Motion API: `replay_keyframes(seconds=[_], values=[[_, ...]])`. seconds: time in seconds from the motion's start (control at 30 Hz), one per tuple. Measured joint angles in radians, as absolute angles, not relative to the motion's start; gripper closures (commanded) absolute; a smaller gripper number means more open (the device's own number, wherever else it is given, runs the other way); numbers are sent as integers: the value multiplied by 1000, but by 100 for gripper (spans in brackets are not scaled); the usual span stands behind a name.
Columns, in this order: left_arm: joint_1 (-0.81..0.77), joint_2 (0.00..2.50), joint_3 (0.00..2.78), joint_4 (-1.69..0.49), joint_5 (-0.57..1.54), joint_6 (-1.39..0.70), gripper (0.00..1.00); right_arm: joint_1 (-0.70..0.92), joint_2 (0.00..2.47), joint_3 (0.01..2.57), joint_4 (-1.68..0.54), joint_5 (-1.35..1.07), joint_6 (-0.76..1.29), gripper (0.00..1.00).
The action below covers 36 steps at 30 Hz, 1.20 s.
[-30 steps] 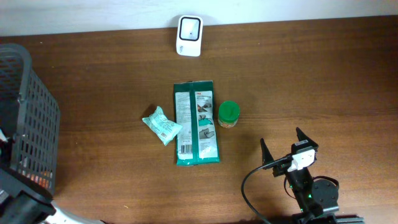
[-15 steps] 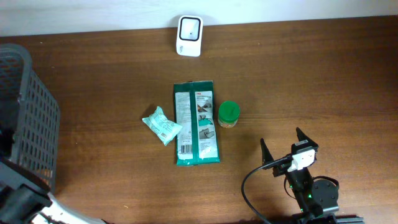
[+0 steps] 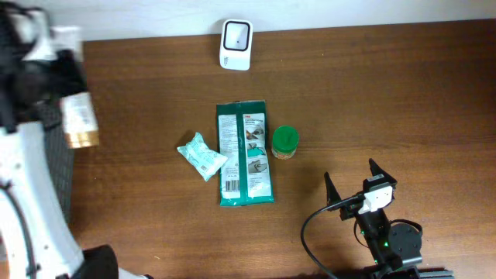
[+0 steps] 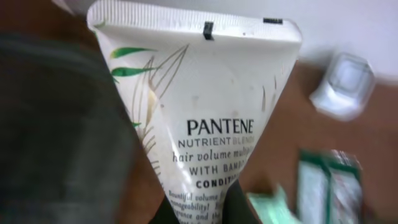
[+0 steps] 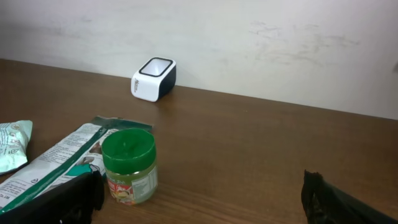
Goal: Scan the item barcode
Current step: 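Lay the Pantene tube left of the wipes pouch, release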
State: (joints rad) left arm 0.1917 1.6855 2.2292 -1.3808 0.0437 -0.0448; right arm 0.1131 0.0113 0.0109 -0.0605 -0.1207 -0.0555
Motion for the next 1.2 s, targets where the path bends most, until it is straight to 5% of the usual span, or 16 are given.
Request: replay_keyframes(seconds=[0.17,0.4,0.53,0.57,0.6,0.63,0.67,0.7,0.93,1.2], values=[[2,1780,1877,-1313,62,-78,100,113,11,11,-60,-121,-56,2],[-35,1798,1236,-779,65,-231,99,113,12,11,-59,-121,-55,2],[-38,1796,1088,-627,118,-268,84,113,11,11,-60,-121,-55,2],[-38,1795,1088,-616,134,-266,73,113,11,11,-60,-121,-55,2],[-38,1795,1088,-608,160,-272,52,113,11,11,-60,-121,-55,2],[-42,1794,1088,-600,187,-274,19,113,11,11,-60,-121,-55,2],[-49,1794,1088,-598,204,-279,4,113,11,11,-60,-121,-56,2],[-55,1794,1088,-596,210,-278,1,113,11,11,-60,-121,-56,2],[53,1678,1385,-829,214,-281,1,113,11,11,-60,-121,-55,2],[521,1389,1765,-934,40,-248,15,113,11,11,-60,-121,-55,2]])
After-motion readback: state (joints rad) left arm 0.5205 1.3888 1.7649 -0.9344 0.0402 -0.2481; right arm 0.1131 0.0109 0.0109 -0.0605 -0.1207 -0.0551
